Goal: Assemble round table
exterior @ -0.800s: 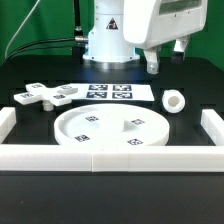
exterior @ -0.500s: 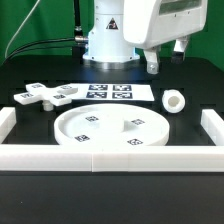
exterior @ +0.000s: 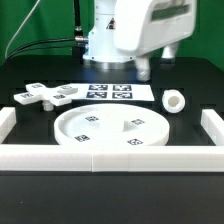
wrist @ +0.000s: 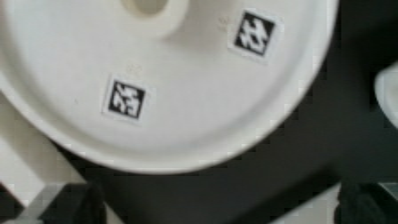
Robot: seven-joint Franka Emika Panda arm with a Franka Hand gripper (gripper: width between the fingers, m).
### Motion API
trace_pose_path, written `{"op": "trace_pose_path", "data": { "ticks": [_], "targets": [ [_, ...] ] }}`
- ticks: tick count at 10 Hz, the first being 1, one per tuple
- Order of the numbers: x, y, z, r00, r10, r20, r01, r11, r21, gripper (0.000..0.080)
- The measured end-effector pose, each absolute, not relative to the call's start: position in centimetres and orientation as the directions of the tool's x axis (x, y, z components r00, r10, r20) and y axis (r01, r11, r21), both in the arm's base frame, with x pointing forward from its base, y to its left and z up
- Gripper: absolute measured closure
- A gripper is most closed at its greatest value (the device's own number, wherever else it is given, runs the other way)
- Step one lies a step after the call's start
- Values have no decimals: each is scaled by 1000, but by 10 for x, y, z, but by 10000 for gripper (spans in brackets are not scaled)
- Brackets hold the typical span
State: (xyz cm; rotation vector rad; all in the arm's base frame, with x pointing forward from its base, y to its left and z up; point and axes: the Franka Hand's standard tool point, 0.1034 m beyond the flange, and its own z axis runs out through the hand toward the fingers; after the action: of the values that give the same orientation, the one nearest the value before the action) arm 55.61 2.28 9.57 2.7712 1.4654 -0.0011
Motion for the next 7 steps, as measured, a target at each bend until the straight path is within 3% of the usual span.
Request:
{"op": "trace_pose_path", "data": {
  "ticks": [2, 7],
  "targets": [
    [555, 4, 76, 541, 841, 9, 841, -541, 17, 150],
    [547, -18, 33, 531, 848, 2, 848, -530, -15, 150]
  ]
}}
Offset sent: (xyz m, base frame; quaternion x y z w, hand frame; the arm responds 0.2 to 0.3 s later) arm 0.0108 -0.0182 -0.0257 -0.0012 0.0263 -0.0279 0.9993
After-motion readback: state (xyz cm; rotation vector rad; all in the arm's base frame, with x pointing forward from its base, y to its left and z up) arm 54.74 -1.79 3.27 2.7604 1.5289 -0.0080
